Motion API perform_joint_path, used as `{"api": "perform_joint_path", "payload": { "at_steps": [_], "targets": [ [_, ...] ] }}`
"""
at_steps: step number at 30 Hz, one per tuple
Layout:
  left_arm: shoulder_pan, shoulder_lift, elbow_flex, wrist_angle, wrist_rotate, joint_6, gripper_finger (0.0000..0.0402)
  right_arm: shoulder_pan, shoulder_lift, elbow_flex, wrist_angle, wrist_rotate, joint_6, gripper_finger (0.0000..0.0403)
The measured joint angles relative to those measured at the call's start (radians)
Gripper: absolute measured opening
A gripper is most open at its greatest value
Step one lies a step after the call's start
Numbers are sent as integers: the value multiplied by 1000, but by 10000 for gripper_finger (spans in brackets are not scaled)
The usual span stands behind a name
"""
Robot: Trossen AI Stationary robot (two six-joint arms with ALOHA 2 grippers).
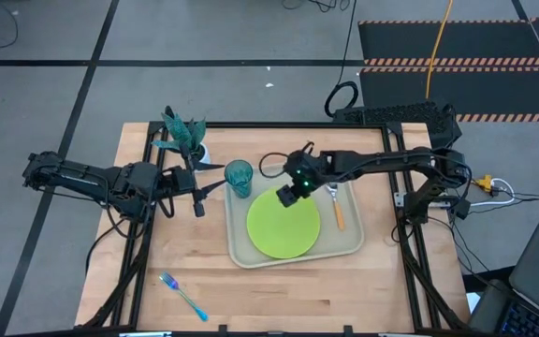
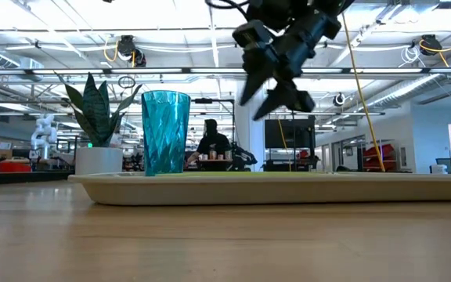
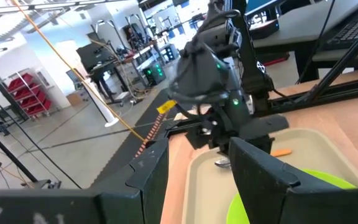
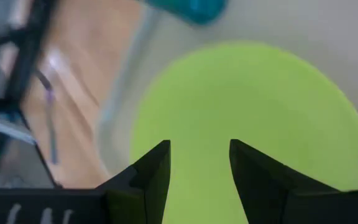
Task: Pick and place plate/cup/fork/spoon on tray
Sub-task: Put the orange spoon to the right side of the green plate on the food tray
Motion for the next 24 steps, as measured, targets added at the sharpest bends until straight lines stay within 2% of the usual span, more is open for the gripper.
{"api": "perform_joint_path", "payload": {
  "at_steps": [7,13,16,24],
  "targets": [
    [0,0,0,-9,0,-3,172,12,0,0,-343,104,29,155],
    [0,0,0,-6,0,-3,172,17,0,-1,-650,322,98,155],
    [0,0,0,-6,0,-5,172,26,0,-12,-672,361,113,155],
    [0,0,0,-9,0,-7,172,44,0,-134,-625,352,160,155]
  ]
}}
